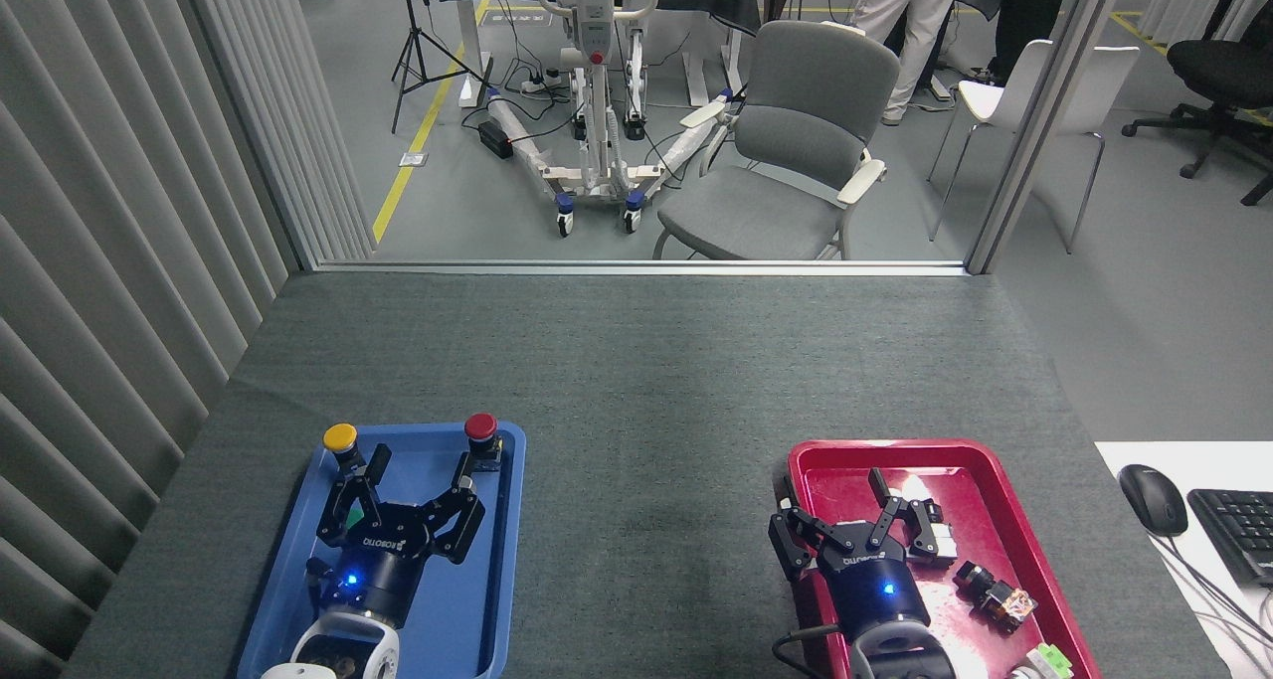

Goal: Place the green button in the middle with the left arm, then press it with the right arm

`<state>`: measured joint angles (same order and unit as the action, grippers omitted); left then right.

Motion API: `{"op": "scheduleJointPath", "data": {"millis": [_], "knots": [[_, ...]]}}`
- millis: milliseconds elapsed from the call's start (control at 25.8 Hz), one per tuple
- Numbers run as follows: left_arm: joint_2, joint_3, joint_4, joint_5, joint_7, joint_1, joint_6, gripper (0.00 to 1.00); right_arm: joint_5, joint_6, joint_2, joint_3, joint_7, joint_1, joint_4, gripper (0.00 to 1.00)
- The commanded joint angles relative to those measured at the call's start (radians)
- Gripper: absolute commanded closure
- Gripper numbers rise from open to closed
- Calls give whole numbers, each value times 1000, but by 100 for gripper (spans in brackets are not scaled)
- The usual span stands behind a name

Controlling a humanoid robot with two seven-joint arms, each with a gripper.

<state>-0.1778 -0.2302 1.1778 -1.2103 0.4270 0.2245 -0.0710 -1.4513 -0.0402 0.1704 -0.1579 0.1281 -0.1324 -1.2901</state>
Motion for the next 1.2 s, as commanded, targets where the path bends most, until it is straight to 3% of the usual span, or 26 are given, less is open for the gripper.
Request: {"op": "scheduleJointPath", "data": {"millis": [0, 775, 1163], "knots": [[0, 0, 3, 0, -1, -4, -4, 1, 0, 0, 0, 1, -2, -3, 0, 1], [-26, 0, 0, -6, -13, -7, -6, 1, 0, 6, -8, 1, -5, -12, 0, 0], [-31, 2, 2, -5, -175, 6, 27, 1, 2, 20, -2, 3, -7, -15, 5, 1]]}}
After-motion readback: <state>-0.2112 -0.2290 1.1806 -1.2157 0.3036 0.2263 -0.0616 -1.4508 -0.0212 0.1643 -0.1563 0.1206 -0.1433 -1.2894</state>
